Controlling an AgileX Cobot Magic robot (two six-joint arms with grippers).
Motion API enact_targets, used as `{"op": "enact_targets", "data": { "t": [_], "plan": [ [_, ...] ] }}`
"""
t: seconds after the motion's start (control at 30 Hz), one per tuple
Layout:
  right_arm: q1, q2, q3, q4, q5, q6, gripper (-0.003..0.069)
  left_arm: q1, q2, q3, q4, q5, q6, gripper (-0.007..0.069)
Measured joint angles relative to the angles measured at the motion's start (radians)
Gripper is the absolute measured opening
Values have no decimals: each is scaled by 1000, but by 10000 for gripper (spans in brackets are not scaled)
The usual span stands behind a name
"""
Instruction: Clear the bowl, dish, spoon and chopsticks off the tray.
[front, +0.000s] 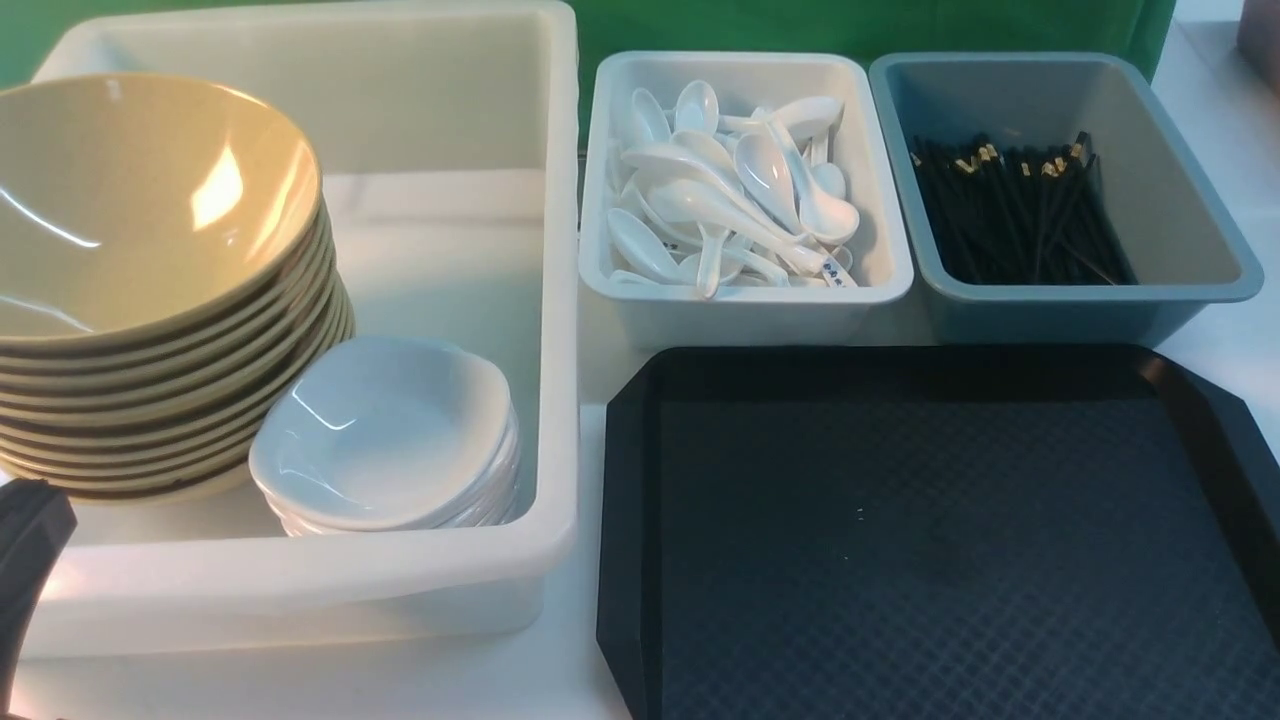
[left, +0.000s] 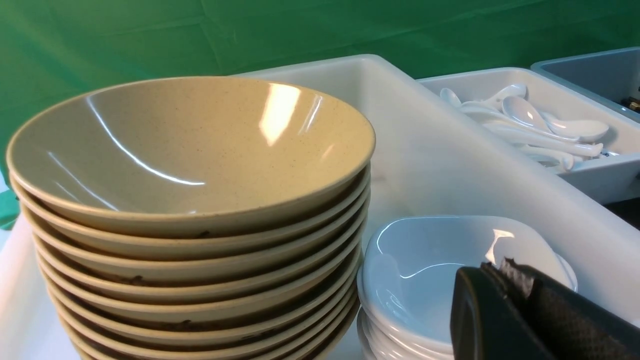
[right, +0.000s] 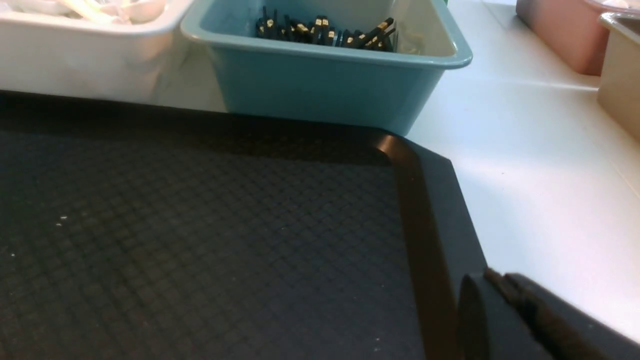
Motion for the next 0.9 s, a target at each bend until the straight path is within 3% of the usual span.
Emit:
{"op": "enact_targets", "data": {
  "t": [0.33,0.47,0.73,0.9],
  "plan": [
    [0,0,0,3,3,1,65,0,-6,7,-1,-12,0,-11],
    [0,0,0,3,3,1,71,15,-69,83,100,-62,-14,-11],
    [0,0,0,3,5,1,79,61,-154,341,381,-212,-407,-11],
    [0,0,0,3,6,1,83,28,-154,359,457,-130,-512,-11]
  ]
}}
